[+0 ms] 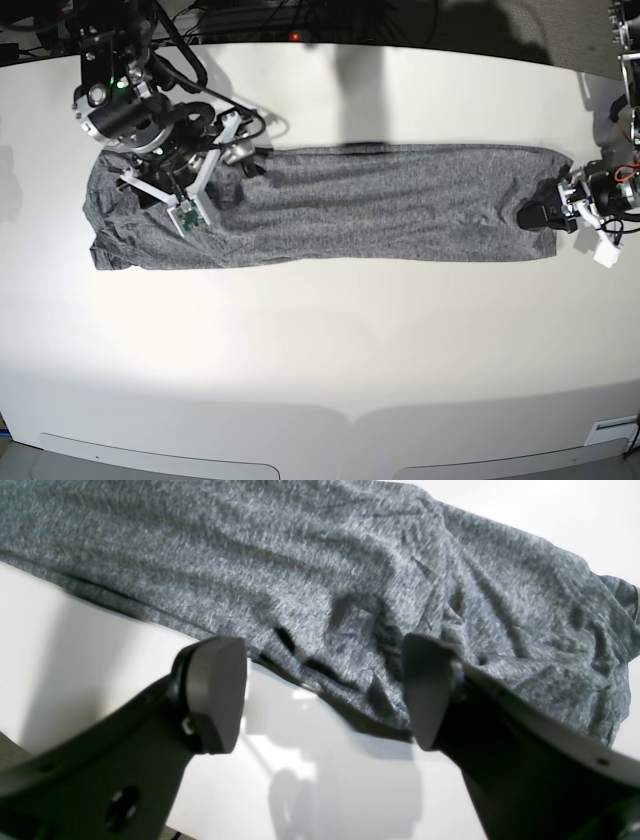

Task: Fold the T-shirt properly
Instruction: 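Grasp the strip end with the left gripper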

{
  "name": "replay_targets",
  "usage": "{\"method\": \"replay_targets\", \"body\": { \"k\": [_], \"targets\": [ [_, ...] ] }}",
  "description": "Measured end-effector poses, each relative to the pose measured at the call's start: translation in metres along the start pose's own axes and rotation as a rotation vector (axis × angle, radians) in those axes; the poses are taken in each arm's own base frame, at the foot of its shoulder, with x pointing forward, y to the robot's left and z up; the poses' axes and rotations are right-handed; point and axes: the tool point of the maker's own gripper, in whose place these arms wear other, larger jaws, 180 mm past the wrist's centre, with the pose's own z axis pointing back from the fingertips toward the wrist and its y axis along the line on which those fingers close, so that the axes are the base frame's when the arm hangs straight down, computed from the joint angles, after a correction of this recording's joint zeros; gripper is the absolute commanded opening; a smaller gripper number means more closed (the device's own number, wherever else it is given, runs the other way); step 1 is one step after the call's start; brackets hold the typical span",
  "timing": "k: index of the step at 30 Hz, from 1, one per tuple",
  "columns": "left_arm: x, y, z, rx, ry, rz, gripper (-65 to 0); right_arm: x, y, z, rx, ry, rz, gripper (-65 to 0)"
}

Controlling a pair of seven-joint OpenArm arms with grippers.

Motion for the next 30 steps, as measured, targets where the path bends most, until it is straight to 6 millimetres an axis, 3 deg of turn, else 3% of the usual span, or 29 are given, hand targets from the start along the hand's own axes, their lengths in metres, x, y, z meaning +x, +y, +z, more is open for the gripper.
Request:
{"method": "replay_targets", "body": {
  "k": [4, 6, 8, 11, 12, 21, 30],
  "targets": [
    [-0.001, 0.0, 0.0, -0.001, 0.0, -0.001, -20.4, 0.0, 0.0, 0.0, 0.0, 0.0, 0.0, -18.0],
    [-0.001, 0.0, 0.0, 0.0, 0.001, -0.001, -23.9, 0.0, 0.0, 0.0, 0.0, 0.0, 0.0, -18.0],
    [-0.003, 0.002, 0.0, 0.008, 0.009, 0.001, -34.1, 0.0, 0.0, 0.0, 0.0, 0.0, 0.0, -18.0],
    [-0.013, 0.007, 0.0, 0.027, 0.046, 0.009, -59.9, 0.0, 0.0, 0.0, 0.0, 0.0, 0.001, -18.0],
    [-0.016, 0.008, 0.0, 0.027, 0.056, 0.012, -65.0, 0.0, 0.0, 0.0, 0.0, 0.0, 0.0, -18.0],
    [-0.01, -0.002, 0.001, 0.006, 0.054, 0.0, -65.0, 0.0, 0.0, 0.0, 0.0, 0.001, 0.0, -18.0],
    [0.01, -0.042, 0.003, -0.065, 0.046, -0.136, -65.0, 0.0, 0.0, 0.0, 0.0, 0.0, 0.0, -18.0]
  ]
}}
